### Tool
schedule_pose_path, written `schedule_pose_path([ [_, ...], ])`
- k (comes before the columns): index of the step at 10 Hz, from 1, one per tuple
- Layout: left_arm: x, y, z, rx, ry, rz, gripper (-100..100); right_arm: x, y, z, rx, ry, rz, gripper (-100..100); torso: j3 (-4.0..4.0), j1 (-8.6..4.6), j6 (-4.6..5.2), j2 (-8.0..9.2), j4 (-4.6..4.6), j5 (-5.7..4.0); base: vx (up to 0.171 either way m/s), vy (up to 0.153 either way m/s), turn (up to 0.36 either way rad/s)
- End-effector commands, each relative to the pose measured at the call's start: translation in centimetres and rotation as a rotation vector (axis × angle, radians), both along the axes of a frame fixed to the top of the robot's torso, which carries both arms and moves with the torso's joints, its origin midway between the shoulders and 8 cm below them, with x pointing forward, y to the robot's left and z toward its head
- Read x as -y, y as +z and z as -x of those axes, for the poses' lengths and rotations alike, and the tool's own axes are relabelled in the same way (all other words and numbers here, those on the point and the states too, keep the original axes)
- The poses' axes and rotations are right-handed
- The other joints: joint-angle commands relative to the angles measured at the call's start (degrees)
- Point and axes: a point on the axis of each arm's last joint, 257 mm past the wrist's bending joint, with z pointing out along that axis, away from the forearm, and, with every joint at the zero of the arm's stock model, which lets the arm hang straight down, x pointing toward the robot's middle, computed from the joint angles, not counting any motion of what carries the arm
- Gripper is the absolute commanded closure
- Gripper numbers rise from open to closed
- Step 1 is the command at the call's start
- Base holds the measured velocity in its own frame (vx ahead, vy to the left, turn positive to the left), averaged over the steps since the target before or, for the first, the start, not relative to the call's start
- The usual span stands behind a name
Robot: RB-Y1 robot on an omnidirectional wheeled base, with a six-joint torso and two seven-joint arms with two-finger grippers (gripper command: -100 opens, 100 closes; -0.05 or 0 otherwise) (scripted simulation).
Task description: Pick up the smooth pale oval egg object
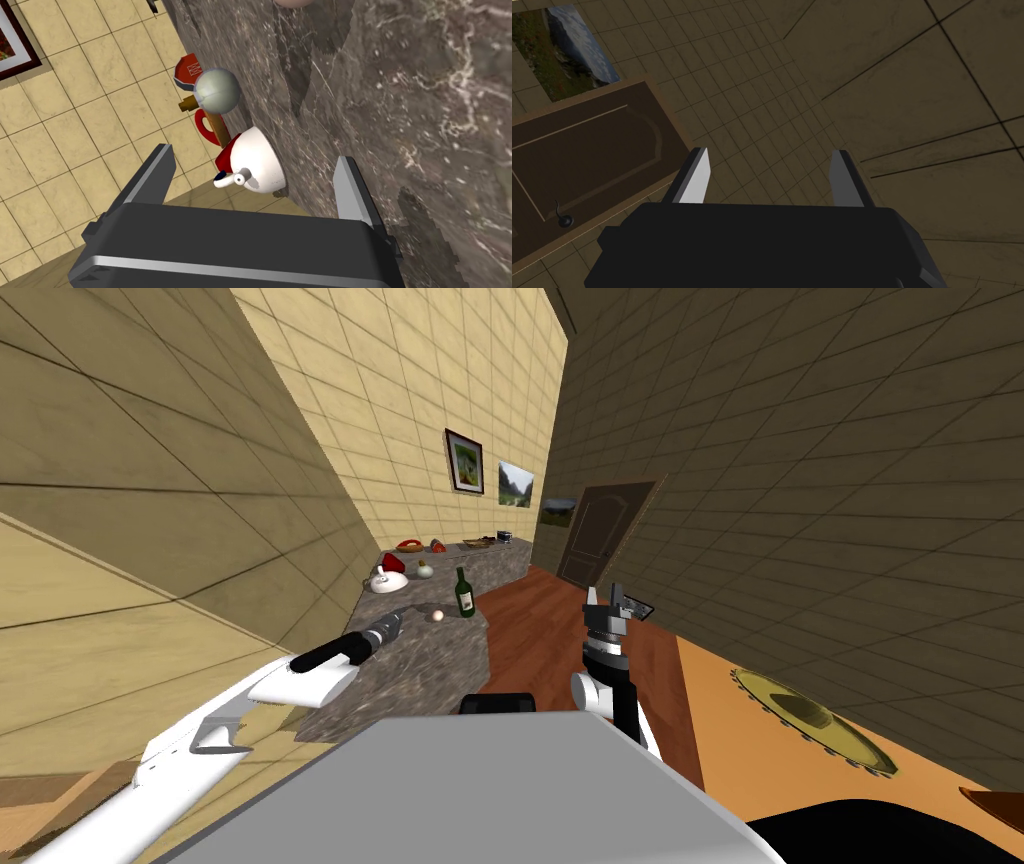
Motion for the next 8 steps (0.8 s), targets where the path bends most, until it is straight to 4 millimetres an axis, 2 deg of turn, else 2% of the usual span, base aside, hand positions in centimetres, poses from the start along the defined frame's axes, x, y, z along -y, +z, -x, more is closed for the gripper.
schedule_pose_path([
  [1, -1.8, -0.8, 0.2, -0.057, 0.019, -0.039, -100, 0.0, 0.0, 0.0, 0.000, 0.000, 0.000, 0, 0.00, 0.00, 0.00, 0.00, 0.00, 0.00, 0.033, -0.046, -0.148],
  [2, -1.9, -1.1, 0.5, -0.073, 0.027, -0.040, -100, 0.0, 0.0, 0.0, 0.000, 0.000, 0.000, 0, -0.03, -0.07, 0.01, -0.05, -0.01, -0.02, 0.023, -0.028, -0.035],
  [4, -4.1, -1.9, 1.0, -0.145, 0.052, -0.090, -100, 0.0, 0.0, 0.0, 0.000, 0.000, 0.000, 0, -0.02, -0.05, 0.00, -0.03, -0.01, -0.01, 0.034, -0.044, -0.096],
  [5, -4.2, -2.1, 1.2, -0.154, 0.057, -0.090, -100, 0.0, 0.0, 0.0, 0.000, 0.000, 0.000, 0, -0.04, -0.12, 0.00, -0.08, -0.02, -0.03, 0.034, -0.040, -0.047],
  [7, -6.2, -2.9, 2.0, -0.226, 0.083, -0.134, -100, 0.0, 0.0, 0.0, 0.000, 0.000, 0.000, 0, -0.04, -0.09, 0.00, -0.07, -0.02, -0.02, 0.044, -0.050, -0.083],
  [8, -6.2, -3.0, 2.0, -0.230, 0.084, -0.134, -100, 0.0, 0.0, 0.0, 0.000, 0.000, 0.000, 0, -0.06, -0.13, -0.01, -0.11, -0.03, -0.03, 0.031, -0.034, -0.058],
])
